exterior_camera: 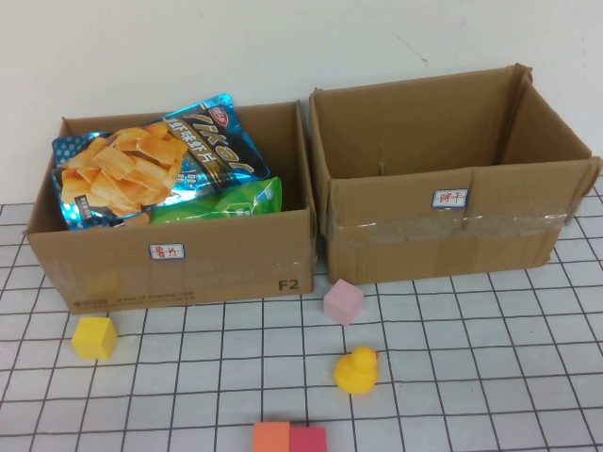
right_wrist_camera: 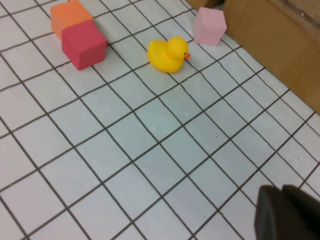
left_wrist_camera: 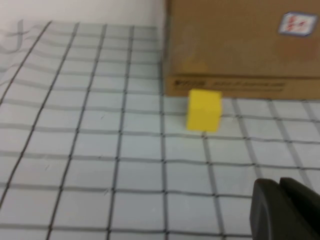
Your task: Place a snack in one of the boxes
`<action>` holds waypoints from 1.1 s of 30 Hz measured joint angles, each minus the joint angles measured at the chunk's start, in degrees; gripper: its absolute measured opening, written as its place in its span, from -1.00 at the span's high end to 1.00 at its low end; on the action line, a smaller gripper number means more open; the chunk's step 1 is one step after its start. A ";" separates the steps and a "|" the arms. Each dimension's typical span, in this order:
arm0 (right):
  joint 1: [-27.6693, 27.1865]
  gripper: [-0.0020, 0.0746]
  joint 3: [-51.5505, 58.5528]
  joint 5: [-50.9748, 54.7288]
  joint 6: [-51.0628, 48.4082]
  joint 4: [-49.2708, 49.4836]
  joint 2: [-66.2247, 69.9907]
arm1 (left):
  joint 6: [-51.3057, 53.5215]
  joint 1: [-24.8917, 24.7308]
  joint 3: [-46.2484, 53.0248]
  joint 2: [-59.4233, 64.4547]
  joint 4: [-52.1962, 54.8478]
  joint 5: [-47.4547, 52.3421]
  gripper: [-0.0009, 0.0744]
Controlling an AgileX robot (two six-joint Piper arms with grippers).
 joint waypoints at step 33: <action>0.00 0.95 0.00 0.00 0.06 0.09 0.00 | 2.08 -4.64 1.42 0.00 -0.22 -2.14 0.98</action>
